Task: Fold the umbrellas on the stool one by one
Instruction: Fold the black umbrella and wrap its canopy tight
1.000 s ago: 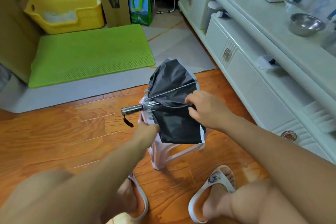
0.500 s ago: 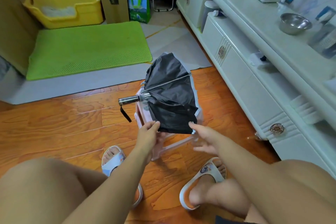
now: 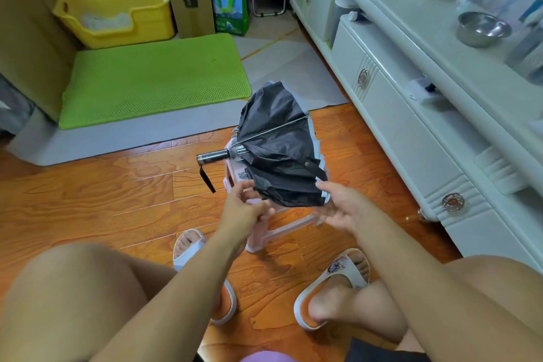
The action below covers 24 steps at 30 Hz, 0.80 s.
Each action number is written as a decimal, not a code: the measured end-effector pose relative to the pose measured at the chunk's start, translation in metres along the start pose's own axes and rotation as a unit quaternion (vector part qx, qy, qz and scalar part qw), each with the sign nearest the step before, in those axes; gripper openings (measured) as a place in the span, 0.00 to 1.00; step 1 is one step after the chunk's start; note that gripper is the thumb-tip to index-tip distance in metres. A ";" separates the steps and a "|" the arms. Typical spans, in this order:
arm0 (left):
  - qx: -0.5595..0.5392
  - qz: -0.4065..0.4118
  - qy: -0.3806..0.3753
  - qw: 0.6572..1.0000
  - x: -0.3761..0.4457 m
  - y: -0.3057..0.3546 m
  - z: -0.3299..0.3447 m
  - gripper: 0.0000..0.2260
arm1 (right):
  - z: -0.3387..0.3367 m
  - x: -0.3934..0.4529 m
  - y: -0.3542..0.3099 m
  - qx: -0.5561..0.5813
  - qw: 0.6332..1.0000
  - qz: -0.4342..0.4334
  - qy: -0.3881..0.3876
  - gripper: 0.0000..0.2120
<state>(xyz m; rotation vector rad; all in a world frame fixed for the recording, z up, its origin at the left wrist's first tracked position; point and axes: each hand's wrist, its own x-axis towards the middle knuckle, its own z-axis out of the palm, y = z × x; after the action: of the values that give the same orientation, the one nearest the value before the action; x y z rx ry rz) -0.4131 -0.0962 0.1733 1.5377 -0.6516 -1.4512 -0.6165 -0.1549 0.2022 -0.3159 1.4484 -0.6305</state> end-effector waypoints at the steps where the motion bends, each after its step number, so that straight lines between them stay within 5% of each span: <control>1: -0.022 0.002 0.014 1.000 -0.001 0.001 0.003 0.22 | 0.002 -0.002 0.001 -0.028 0.999 0.016 -0.005 0.11; 7: -0.032 -0.018 0.146 0.989 -0.004 -0.008 0.000 0.08 | -0.004 -0.015 -0.013 0.040 0.999 0.014 0.008 0.13; 9: -0.051 -0.061 0.116 0.990 -0.006 -0.012 0.000 0.03 | -0.005 -0.019 -0.013 0.045 0.999 0.020 0.000 0.15; 12: -0.162 -0.149 0.029 0.975 -0.013 -0.006 0.012 0.10 | -0.004 -0.022 -0.010 0.036 0.999 0.028 -0.009 0.17; 14: -0.172 -0.135 -0.005 0.976 -0.014 -0.006 0.020 0.14 | -0.004 -0.023 -0.008 0.032 0.999 0.031 -0.007 0.17; 24: -0.142 -0.084 0.029 0.986 -0.010 -0.010 0.021 0.02 | -0.003 -0.034 -0.024 0.002 1.000 -0.004 -0.013 0.14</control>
<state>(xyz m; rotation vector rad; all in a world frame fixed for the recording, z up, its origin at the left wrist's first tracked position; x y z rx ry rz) -0.4370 -0.0884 0.1716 1.4299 -0.2709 -1.5450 -0.6240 -0.1540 0.2426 -0.3250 1.4209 -0.6334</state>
